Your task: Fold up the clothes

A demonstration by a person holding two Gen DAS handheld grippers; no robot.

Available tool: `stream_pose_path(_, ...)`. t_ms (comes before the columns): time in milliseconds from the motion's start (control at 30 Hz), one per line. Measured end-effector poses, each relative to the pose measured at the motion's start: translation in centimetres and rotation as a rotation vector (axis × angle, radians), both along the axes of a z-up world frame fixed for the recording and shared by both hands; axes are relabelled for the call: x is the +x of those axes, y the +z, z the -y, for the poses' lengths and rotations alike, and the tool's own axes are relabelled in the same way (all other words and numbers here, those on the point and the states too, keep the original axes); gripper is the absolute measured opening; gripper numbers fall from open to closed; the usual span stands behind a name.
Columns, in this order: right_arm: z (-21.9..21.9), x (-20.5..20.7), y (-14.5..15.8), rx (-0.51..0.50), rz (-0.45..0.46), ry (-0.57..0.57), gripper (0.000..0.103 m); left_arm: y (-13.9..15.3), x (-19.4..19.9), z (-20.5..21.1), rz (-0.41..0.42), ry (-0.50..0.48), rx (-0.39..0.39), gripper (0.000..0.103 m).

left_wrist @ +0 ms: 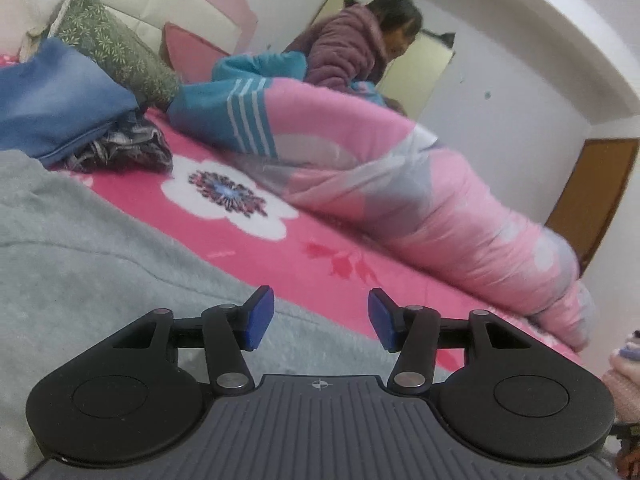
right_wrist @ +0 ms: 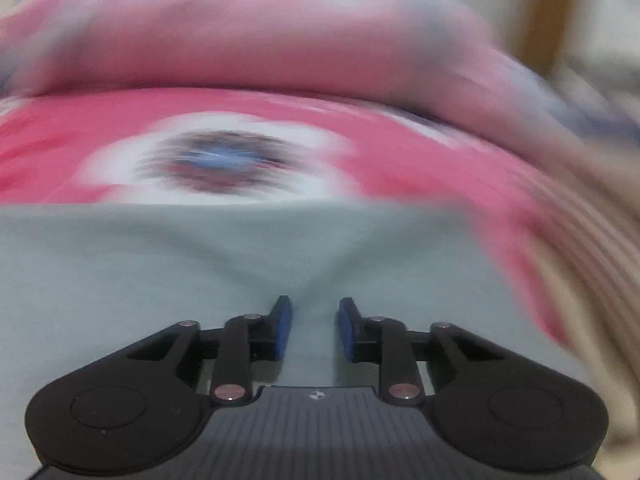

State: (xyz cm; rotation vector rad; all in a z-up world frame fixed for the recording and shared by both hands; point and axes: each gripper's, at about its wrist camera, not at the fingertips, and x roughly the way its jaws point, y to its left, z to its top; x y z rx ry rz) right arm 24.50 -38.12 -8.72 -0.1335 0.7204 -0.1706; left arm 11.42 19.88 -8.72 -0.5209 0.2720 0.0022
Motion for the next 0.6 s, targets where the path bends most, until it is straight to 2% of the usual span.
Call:
stream_pose_path(33,2.3,-0.2,0.3,0.030,0.014,-0.125,0.028,0.1,-0.3,-0.5,0.014,-0.013,-0.010,0.054)
stream_pose_path(100,3.2,-1.5,2.2,0.012,0.060,-0.253,0.028,0.2,-1.0,-1.4,0.042,-0.040,-0.030,0.056)
stream_pose_path(167,0.7,-3.1,4.1,0.005,0.110,-0.200,0.028,0.3,-2.0,-2.3,0.076,-0.048,-0.054,0.057)
stream_pose_path(233,-3.5,-4.7,6.0,0.030,0.166,-0.092,0.030,0.3,-3.1,-3.1,0.091,-0.039,-0.094,0.062)
stream_pose_path(300,-7.5,-6.6,7.5,0.087,0.202,0.015,0.031,0.2,-4.5,-3.3,0.053,-0.037,-0.144,0.063)
stream_pose_path(400,-14.6,-8.0,8.9,0.158,0.231,0.235,0.036,-0.3,-8.0,-3.0,0.012,-0.064,-0.184,0.064)
stream_pose_path(500,-22.2,-8.5,9.1,0.215,0.214,0.465,0.036,-0.4,-12.1,-3.5,0.004,0.003,-0.142,0.068)
stream_pose_path(600,-28.7,-9.0,8.1,0.226,0.182,0.600,0.036,-0.4,-14.9,-5.4,0.012,0.146,-0.107,0.070)
